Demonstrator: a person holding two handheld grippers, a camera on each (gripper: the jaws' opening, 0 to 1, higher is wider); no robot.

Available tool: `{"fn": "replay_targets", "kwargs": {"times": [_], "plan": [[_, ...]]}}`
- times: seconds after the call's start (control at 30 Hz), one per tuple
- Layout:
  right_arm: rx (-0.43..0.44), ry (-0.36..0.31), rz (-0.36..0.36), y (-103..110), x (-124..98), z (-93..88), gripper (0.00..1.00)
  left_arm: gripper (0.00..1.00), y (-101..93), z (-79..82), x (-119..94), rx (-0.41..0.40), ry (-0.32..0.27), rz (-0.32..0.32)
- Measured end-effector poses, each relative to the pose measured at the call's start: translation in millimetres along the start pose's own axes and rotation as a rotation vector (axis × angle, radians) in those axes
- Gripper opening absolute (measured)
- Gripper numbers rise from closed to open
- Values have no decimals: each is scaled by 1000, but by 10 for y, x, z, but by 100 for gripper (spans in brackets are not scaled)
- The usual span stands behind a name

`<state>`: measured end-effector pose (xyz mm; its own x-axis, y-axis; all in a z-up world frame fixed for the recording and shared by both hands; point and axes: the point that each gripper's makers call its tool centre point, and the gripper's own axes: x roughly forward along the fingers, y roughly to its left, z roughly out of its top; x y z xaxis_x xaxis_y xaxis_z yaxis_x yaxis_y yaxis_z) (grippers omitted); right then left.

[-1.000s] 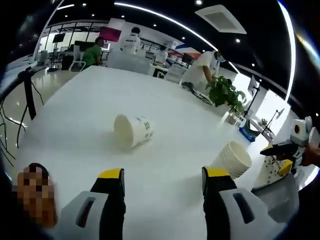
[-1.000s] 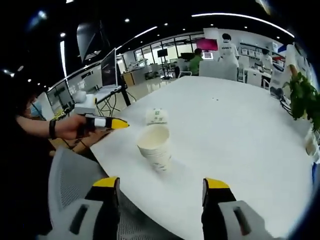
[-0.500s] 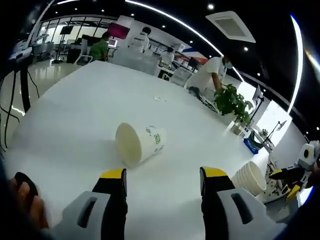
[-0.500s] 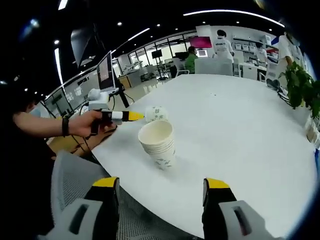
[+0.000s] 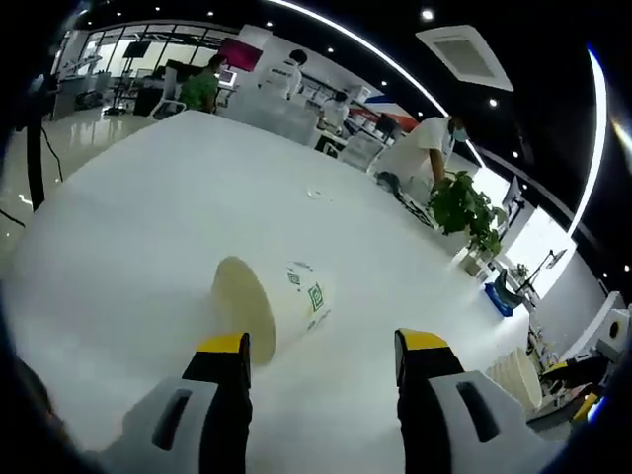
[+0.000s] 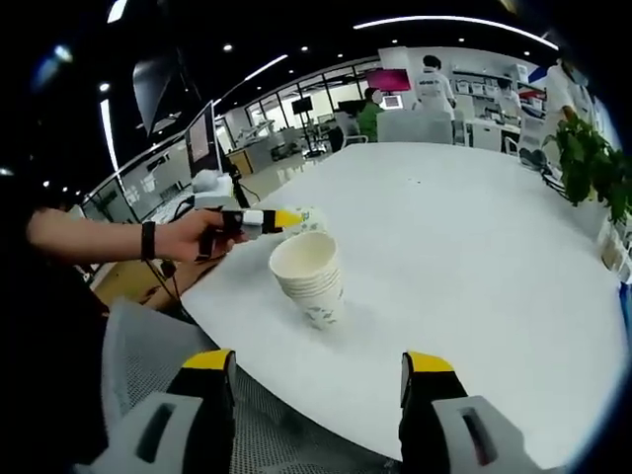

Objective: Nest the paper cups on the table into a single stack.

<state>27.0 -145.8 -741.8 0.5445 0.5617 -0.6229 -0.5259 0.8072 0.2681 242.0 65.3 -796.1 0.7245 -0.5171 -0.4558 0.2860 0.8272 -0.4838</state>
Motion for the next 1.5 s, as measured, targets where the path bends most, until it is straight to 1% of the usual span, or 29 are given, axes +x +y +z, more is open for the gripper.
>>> {"fn": "replay_targets", "kwargs": {"times": [0.1, 0.13, 0.17, 0.23, 0.3, 0.33, 0.43, 0.5, 0.6, 0.67, 0.7, 0.73, 0.77, 0.83, 0.9, 0.93, 1.0, 1.03, 1.07, 1.13, 1.17, 1.2, 1.23, 1.27, 1.3, 1.33, 1.37, 1.43, 1.5], "plan": [[5, 4, -6, 1, -14, -13, 68, 57, -49, -16, 41, 18, 12, -13], [7, 5, -7, 1, -17, -16, 67, 57, -48, -7, 86, 17, 14, -15], [11, 8, -9, -7, -24, -26, 67, 57, -40, 19, 208, 9, 17, -22], [13, 10, -12, -23, -32, -33, 67, 56, -1, 22, 292, 7, 20, -24], [20, 10, -18, -48, -42, -38, 67, 55, -17, -9, 266, 6, 23, -26], [26, 9, -21, -61, -48, -40, 66, 55, -5, 21, 346, 4, 22, -27], [37, 7, -24, -66, -61, -45, 66, 52, 23, 49, 439, -7, 15, -27], [46, 9, -29, -78, -66, -67, 66, 49, 43, 43, 435, -12, 12, -26], [55, 8, -33, -73, -71, -67, 65, 42, 49, 45, 452, -24, 9, -22], [60, 9, -35, -77, -65, -74, 64, 35, 78, 62, 475, -39, 4, -13], [63, 10, -35, -72, -65, -73, 64, 30, 82, 77, 484, -45, -1, -13], [67, 11, -34, -70, -62, -75, 63, 22, 67, 86, 481, -48, -4, -11], [68, 11, -33, -69, -61, -75, 63, 17, 70, 95, 486, -51, -7, -9], [63, 11, -38, -82, -60, -71, 63, 10, 38, 105, 471, -61, -12, -5], [64, 3, -46, -99, -65, -44, 63, 5, 36, 108, 461, -65, -15, -1], [66, -2, -49, -105, -67, -29, 63, 0, 24, 110, 441, -67, -17, 5], [70, -10, -51, -113, -68, -13, 63, 0, 28, 124, 397, -71, -21, 23], [69, -11, -52, -121, -63, -13, 63, 0, 21, 195, 393, -84, -31, 5], [67, -10, -52, -124, -60, -15, 63, 0, -17, 210, 375, -82, -33, -3], [64, -7, -50, -123, -50, -24, 64, 0, -106, 211, 313, -50, -13, -21], [62, -5, -49, -121, -42, -32, 64, 0, -153, 201, 274, -18, 2, -34], [59, -2, -48, -119, -33, -41, 64, 0, -261, 186, 192, 10, 12, -41], [56, 0, -49, -112, -40, -39, 64, 0, -311, 176, 146, 42, 25, -45], [54, 3, -49, -108, -44, -38, 64, 0, -271, 189, 135, 101, 28, -65], [53, 2, -50, -105, -49, -47, 65, 0, -323, 186, 105, 130, 35, -84], [53, -2, -50, -106, -48, -43, 65, 0, -266, 80, 177, 177, 59, -108], [54, -3, -48, -107, -45, -43, 65, 0, -281, 59, 163, 212, 72, -114], [50, 3, -46, -116, -29, -56, 65, 0, -336, 56, 136, 247, 93, -138], [43, 7, -43, -107, -23, -43, 66, 0, -379, 82, 114, 270, 103, -160]]}}
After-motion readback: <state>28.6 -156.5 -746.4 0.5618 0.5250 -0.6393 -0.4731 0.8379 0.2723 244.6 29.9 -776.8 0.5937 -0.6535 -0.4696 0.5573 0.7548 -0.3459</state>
